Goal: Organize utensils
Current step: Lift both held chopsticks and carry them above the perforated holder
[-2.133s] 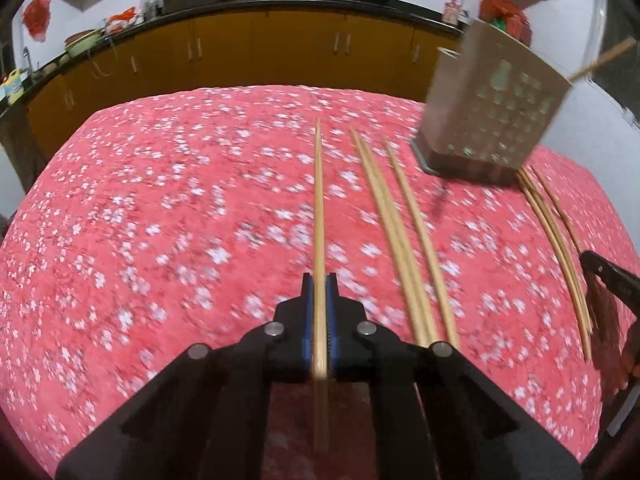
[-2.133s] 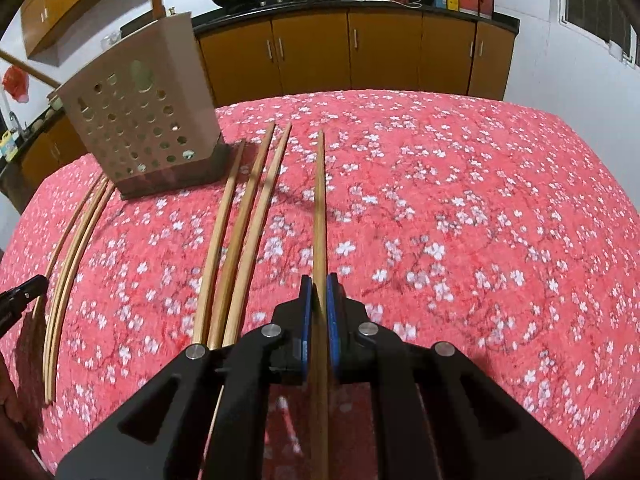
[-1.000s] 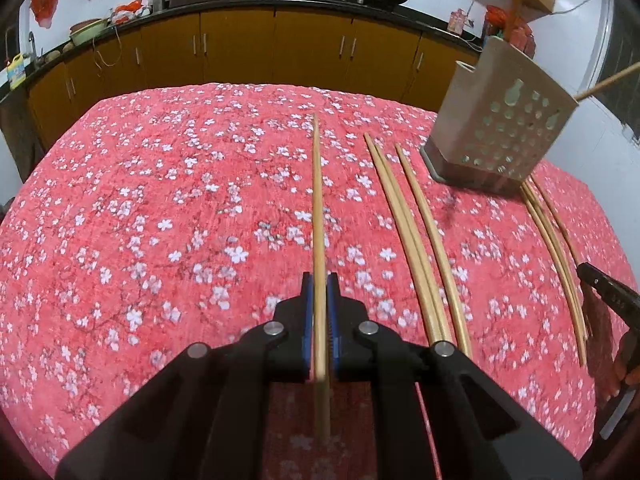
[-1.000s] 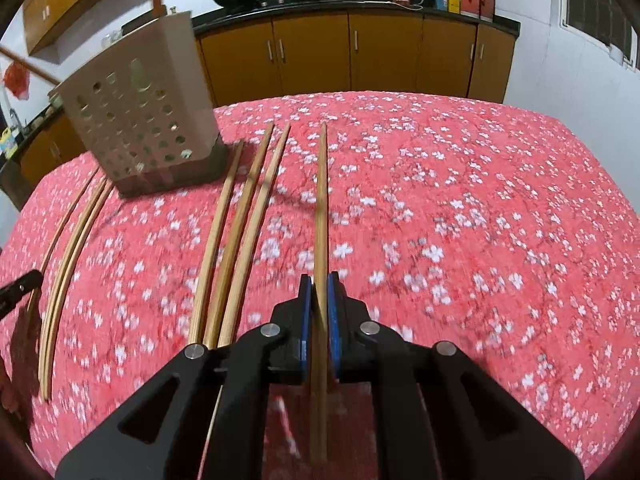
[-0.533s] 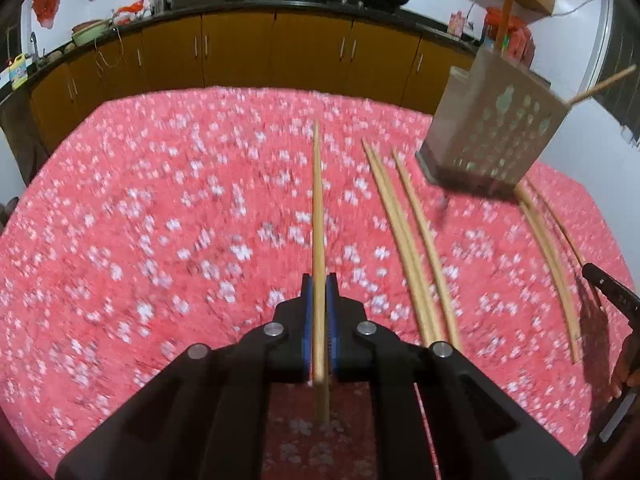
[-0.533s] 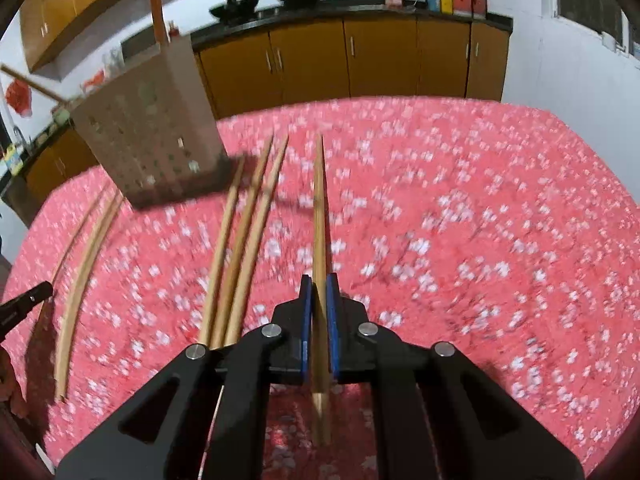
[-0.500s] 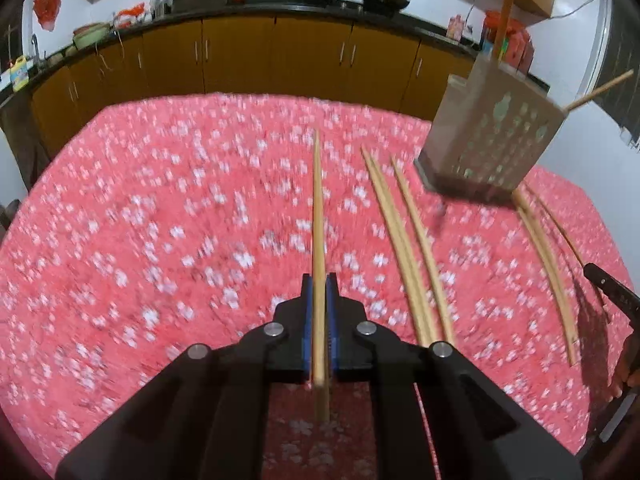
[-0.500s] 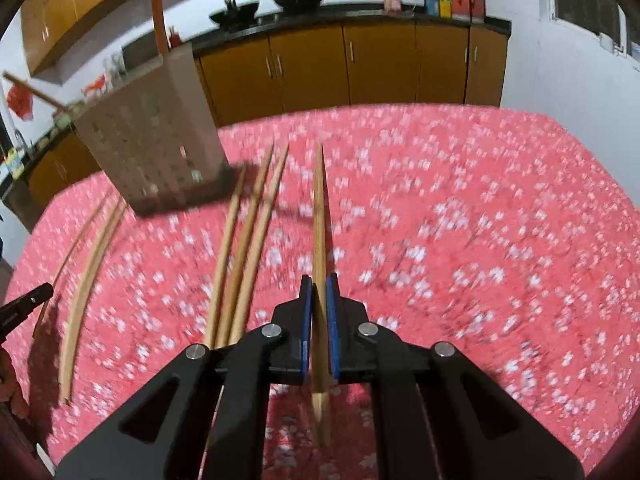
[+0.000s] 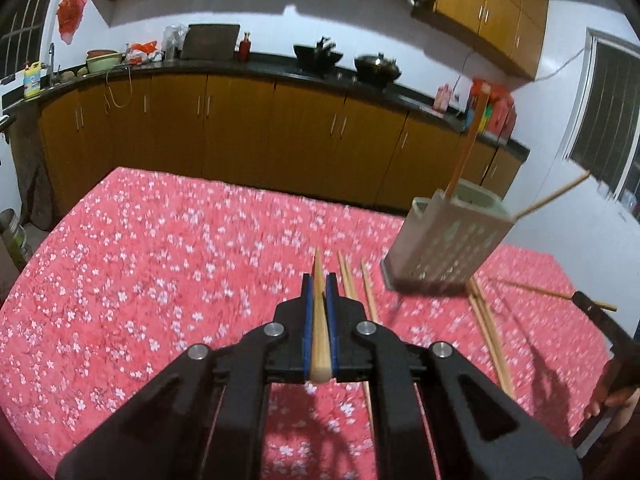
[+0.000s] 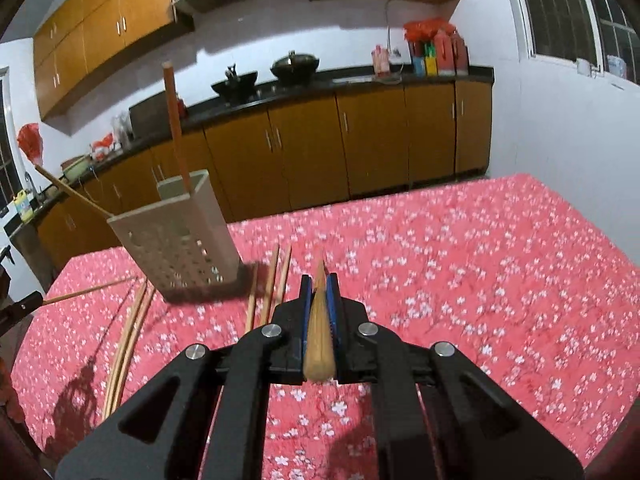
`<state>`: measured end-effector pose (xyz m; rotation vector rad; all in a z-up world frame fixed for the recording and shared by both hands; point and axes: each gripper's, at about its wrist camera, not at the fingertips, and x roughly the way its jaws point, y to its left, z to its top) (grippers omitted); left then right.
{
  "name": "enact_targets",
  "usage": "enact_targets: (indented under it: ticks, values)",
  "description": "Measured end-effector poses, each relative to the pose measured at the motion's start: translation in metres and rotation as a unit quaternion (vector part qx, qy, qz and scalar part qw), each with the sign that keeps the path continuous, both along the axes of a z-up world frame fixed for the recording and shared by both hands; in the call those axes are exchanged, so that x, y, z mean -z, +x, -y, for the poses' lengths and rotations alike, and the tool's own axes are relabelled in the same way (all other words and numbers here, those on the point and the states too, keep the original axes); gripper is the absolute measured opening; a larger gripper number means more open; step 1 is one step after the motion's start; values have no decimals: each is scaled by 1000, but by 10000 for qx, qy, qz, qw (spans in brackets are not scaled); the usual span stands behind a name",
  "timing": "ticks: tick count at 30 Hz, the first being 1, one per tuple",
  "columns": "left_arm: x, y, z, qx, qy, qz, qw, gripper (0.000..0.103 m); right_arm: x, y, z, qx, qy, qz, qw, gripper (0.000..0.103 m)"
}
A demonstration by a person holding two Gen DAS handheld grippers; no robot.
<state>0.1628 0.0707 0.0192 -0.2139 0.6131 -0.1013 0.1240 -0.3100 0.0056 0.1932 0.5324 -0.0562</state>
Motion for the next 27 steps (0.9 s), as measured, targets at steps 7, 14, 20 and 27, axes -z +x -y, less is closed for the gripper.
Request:
enact_targets:
  ticks: [7,14,20,27]
  values:
    - [-13,-4,-4,-74,-165,232,9996,7,-7,-2,-2,5,-12,152,9999,8]
    - [-18,-3,-8,-78,-179,290,9994,7,-10,-1,-2,0,-31,202,9998,8]
    - [-18,-2,-7,-81,-172,299,9994,7,-6,3,-4,-15,-82,101,9999,5]
    - [-18,-3,-6,-81,-179,301,9994,7,29,11,-5,-297,73,-783,9965,7]
